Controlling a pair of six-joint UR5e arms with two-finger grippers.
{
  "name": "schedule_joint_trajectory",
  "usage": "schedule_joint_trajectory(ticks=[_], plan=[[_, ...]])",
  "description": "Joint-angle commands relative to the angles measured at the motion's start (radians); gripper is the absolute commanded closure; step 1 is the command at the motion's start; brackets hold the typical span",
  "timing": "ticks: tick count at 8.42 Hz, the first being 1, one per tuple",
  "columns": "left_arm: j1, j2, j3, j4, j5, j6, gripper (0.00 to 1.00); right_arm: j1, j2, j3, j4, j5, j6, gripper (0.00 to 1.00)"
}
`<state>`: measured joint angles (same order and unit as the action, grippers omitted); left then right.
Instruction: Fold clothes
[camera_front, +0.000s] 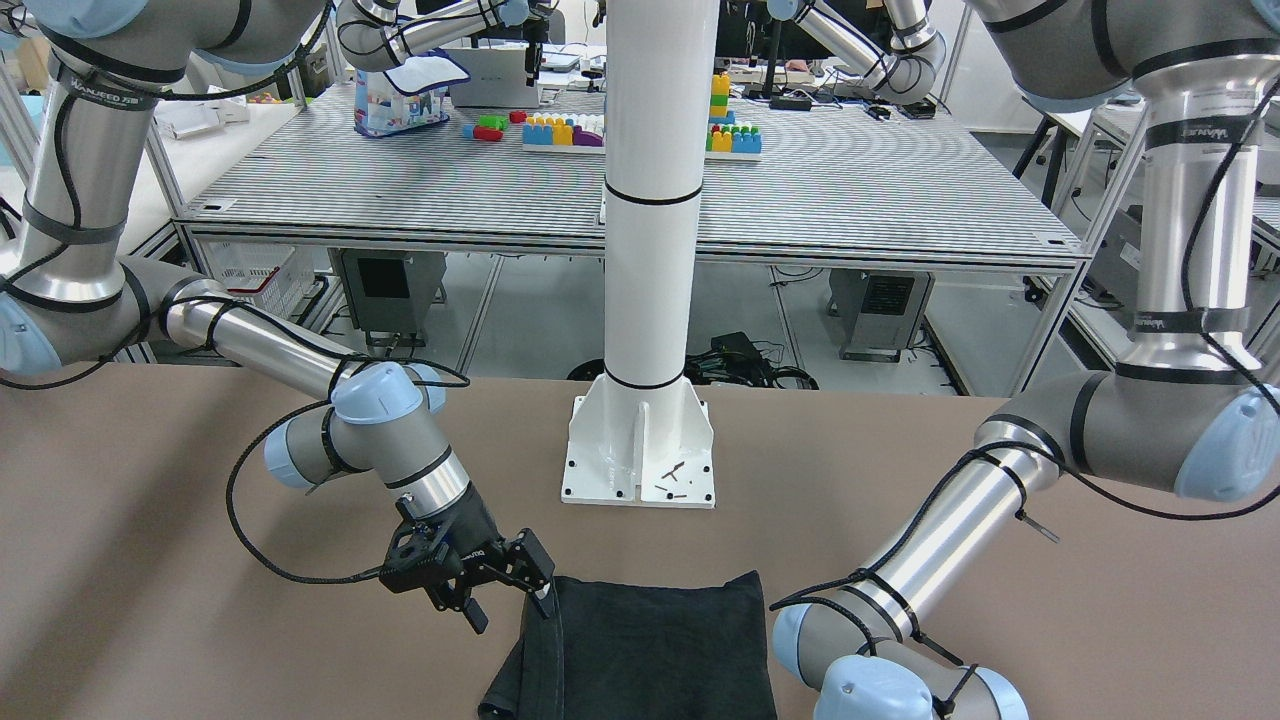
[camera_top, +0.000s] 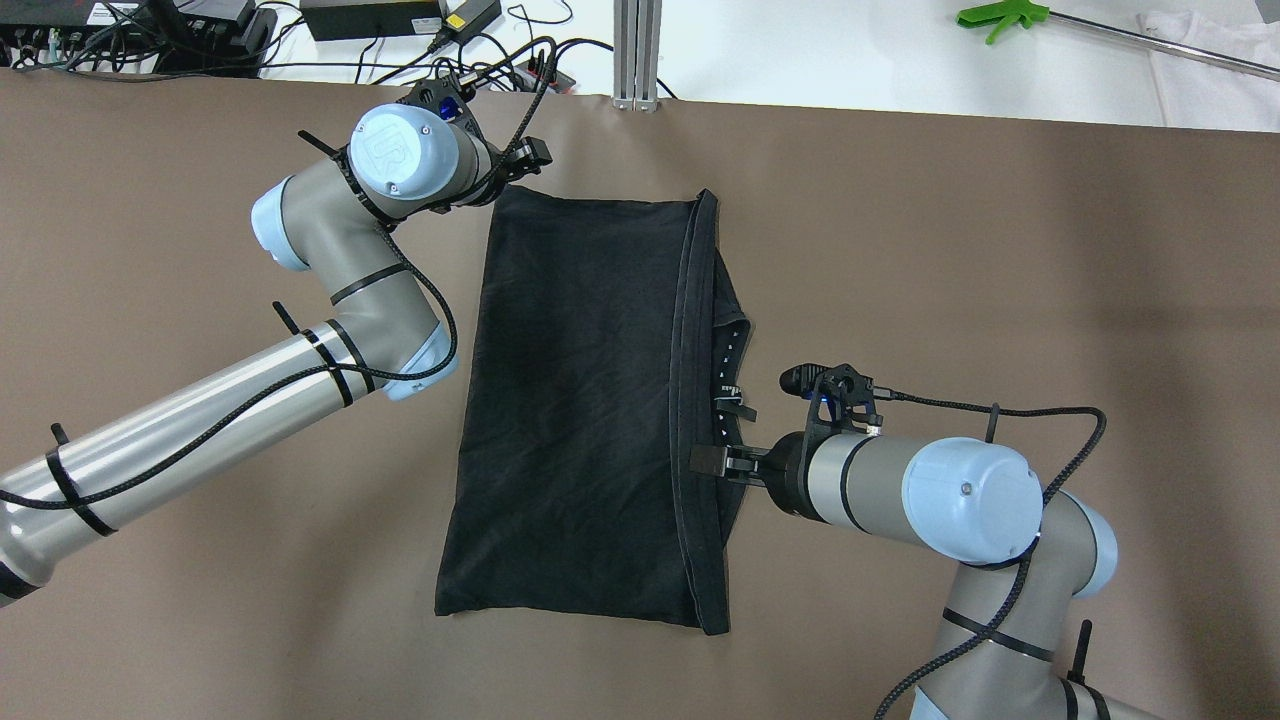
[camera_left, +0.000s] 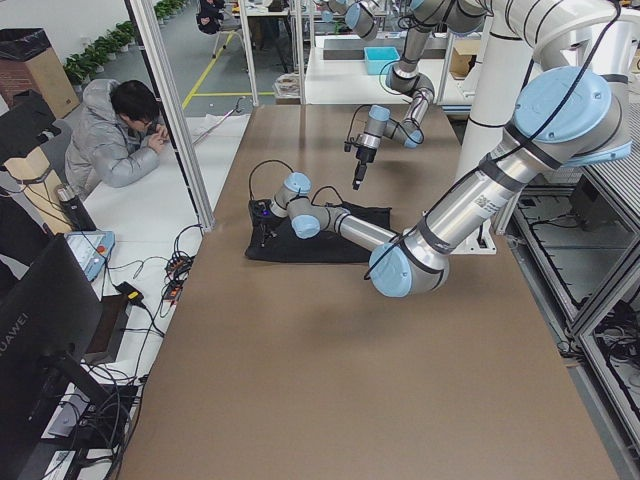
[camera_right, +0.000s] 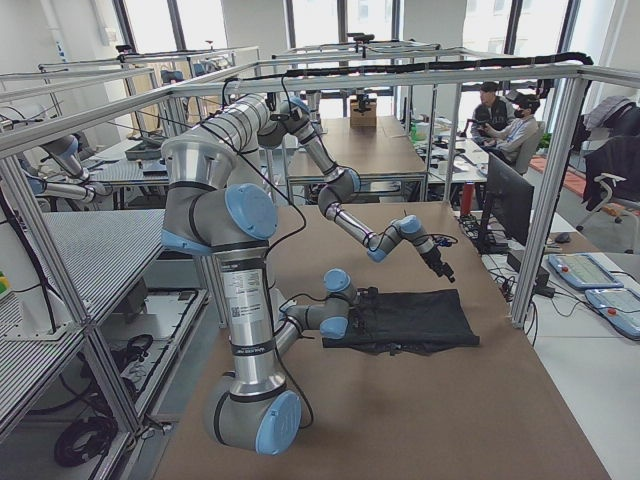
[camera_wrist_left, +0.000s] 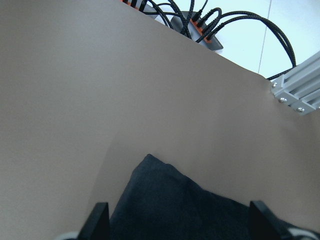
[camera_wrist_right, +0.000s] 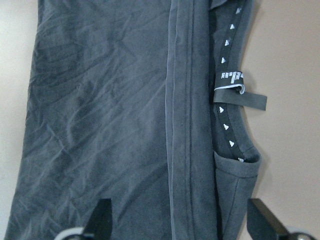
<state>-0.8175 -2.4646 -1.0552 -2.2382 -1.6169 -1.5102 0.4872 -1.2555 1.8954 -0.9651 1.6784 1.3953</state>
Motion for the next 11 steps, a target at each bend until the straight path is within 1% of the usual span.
schedule_joint_trajectory(ticks=[1, 2, 3, 4, 5, 6, 7, 8, 11], plan=[[-0.009, 0.001, -0.005, -0.003, -0.006, 0.002, 0.00, -0.013, 0.025, 0.008, -0.128, -0.045, -0.152, 0.06], [-0.009, 0.001, -0.005, -0.003, -0.008, 0.004, 0.00, -0.028, 0.027, 0.010, -0.182, -0.055, -0.215, 0.06], [-0.009, 0.001, -0.006, -0.004, -0.008, 0.004, 0.00, -0.053, 0.051, 0.007, -0.264, -0.083, -0.289, 0.06], [-0.009, 0.001, -0.006, -0.004, -0.008, 0.004, 0.00, -0.088, 0.091, 0.004, -0.356, -0.126, -0.306, 0.06], [-0.008, 0.001, -0.008, -0.004, -0.008, 0.004, 0.00, -0.104, 0.120, 0.004, -0.415, -0.135, -0.306, 0.06], [-0.008, 0.001, -0.008, -0.006, -0.008, 0.004, 0.00, -0.137, 0.120, 0.001, -0.423, -0.153, -0.303, 0.06], [-0.008, 0.001, -0.008, -0.006, -0.008, 0.004, 0.00, -0.172, 0.117, -0.012, -0.425, -0.213, -0.305, 0.06], [-0.009, -0.001, -0.008, -0.008, -0.008, 0.004, 0.00, -0.191, 0.116, -0.027, -0.425, -0.232, -0.305, 0.06], [-0.009, -0.001, -0.008, -0.009, -0.009, 0.004, 0.00, -0.209, 0.119, -0.056, -0.425, -0.246, -0.289, 0.06]])
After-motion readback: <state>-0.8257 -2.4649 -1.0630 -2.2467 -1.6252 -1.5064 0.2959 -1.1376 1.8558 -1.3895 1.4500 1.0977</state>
